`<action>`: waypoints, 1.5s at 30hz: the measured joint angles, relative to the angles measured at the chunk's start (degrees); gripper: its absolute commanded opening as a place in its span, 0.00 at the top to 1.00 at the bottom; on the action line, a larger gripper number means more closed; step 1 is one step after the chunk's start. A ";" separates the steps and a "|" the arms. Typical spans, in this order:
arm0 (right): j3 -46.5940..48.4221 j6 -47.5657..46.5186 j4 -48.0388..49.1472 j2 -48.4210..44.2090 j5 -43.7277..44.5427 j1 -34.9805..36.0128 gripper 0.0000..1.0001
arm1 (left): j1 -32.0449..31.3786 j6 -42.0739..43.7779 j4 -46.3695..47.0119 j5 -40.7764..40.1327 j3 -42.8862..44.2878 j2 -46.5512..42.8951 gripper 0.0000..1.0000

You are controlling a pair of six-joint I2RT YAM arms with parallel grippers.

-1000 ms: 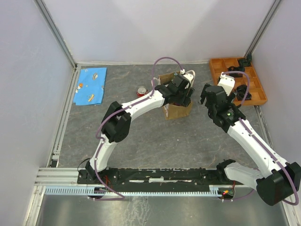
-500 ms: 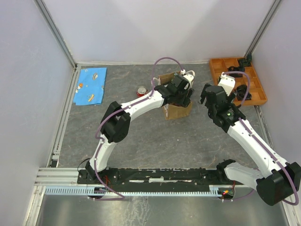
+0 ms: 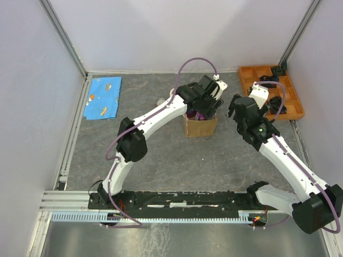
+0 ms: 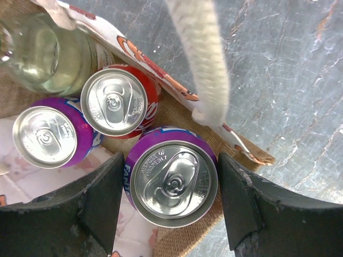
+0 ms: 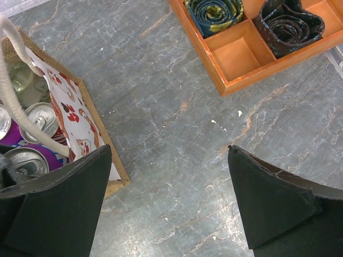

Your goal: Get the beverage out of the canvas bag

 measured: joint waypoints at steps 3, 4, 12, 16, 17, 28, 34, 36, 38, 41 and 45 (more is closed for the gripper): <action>0.00 0.09 0.48 0.00 0.00 0.00 0.03 | -0.09 1.20 -1.77 -0.20 2.73 0.00 0.97; 0.00 0.15 0.70 0.00 0.00 0.00 0.03 | -0.09 1.36 -2.10 -0.24 3.34 0.00 0.97; 0.02 -0.66 2.38 0.00 1.40 0.00 0.03 | 1.16 1.73 -4.63 -0.79 4.94 -0.42 0.97; 0.00 -1.66 2.82 -0.31 3.30 0.00 0.03 | 2.69 1.75 -4.76 -2.58 4.94 -2.21 0.97; 0.00 -1.86 2.86 -0.48 3.72 0.00 0.03 | 3.21 1.75 -4.74 -3.10 4.94 -2.97 0.97; -0.94 -3.13 3.72 -2.82 7.74 0.00 0.03 | 10.73 1.64 0.68 -5.03 4.94 -15.17 0.97; -1.53 -3.19 4.52 -2.54 8.11 0.00 0.03 | 15.23 1.09 2.58 -5.05 4.90 -18.18 0.97; -1.51 -3.23 4.87 -2.01 8.15 0.00 0.03 | 17.00 0.61 3.48 -4.90 4.17 -19.04 0.97; -1.53 -3.30 5.14 -1.31 8.22 0.00 0.03 | 18.78 0.20 4.42 -4.63 2.45 -20.22 0.97; -1.53 -3.32 5.40 -0.33 8.26 0.00 0.03 | 22.43 -0.59 5.75 -4.44 -1.57 -22.43 0.97; -1.51 -3.34 5.66 0.37 8.26 0.00 0.02 | 27.52 -1.79 6.99 -4.87 -7.45 -24.37 0.97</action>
